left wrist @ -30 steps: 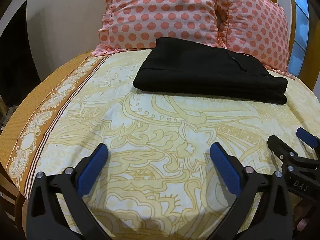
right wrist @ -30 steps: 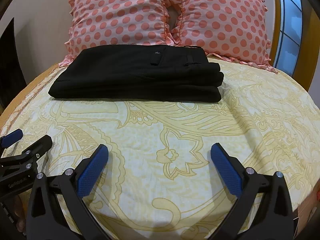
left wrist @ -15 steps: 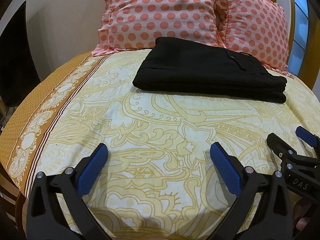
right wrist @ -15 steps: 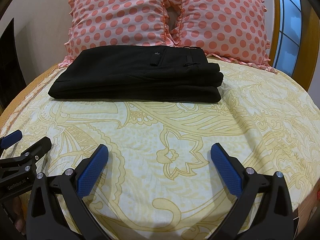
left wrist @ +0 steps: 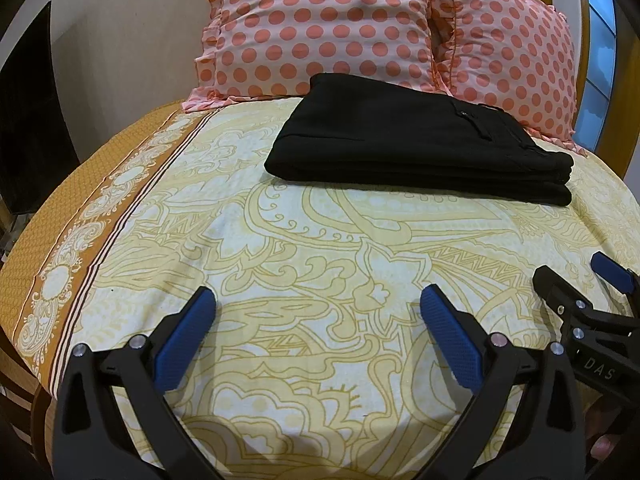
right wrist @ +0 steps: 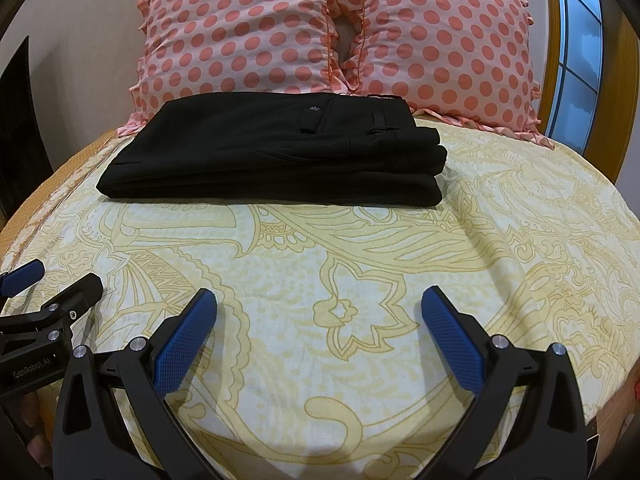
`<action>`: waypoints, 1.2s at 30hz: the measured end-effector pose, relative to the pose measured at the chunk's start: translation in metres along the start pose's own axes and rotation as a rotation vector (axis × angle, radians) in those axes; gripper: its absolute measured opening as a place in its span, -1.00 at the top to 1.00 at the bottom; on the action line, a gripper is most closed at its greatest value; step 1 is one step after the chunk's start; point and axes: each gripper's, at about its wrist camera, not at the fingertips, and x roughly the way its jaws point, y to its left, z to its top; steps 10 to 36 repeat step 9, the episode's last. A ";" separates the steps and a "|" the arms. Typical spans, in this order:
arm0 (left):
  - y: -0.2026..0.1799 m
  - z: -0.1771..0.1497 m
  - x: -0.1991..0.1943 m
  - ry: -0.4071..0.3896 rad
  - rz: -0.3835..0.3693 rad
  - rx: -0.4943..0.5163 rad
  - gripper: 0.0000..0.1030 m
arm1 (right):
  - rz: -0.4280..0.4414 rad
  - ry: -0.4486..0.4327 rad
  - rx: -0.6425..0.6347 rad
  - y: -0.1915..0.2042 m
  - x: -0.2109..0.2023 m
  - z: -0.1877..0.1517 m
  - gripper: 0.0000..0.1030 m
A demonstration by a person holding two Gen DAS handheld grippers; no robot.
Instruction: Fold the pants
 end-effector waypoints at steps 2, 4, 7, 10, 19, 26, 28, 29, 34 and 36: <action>0.000 0.000 0.000 -0.002 -0.002 0.003 -0.96 | 0.000 -0.001 0.000 0.000 0.000 0.000 -0.97; 0.000 0.000 0.000 -0.005 -0.003 0.004 -0.96 | 0.000 0.000 0.000 0.000 0.000 0.000 -0.97; 0.001 0.000 0.000 -0.009 -0.003 0.005 -0.96 | 0.000 -0.001 0.000 0.000 0.000 0.000 -0.97; 0.001 0.000 -0.001 -0.010 -0.003 0.005 -0.96 | -0.001 -0.001 0.001 0.000 0.000 0.000 -0.97; 0.001 0.000 -0.001 -0.010 -0.003 0.005 -0.96 | -0.001 -0.001 0.001 0.000 0.000 0.000 -0.97; 0.001 0.000 -0.001 -0.010 -0.003 0.005 -0.96 | -0.001 -0.001 0.001 0.000 0.000 0.000 -0.97; 0.001 0.000 -0.001 -0.010 -0.003 0.005 -0.96 | -0.001 -0.001 0.001 0.000 0.000 0.000 -0.97; 0.001 0.000 -0.001 -0.010 -0.003 0.005 -0.96 | -0.001 -0.001 0.001 0.000 0.000 0.000 -0.97; 0.001 0.000 -0.001 -0.010 -0.003 0.005 -0.96 | -0.001 -0.001 0.001 0.000 0.000 0.000 -0.97; 0.001 0.000 -0.001 -0.010 -0.003 0.005 -0.96 | -0.001 -0.001 0.001 0.000 0.000 0.000 -0.97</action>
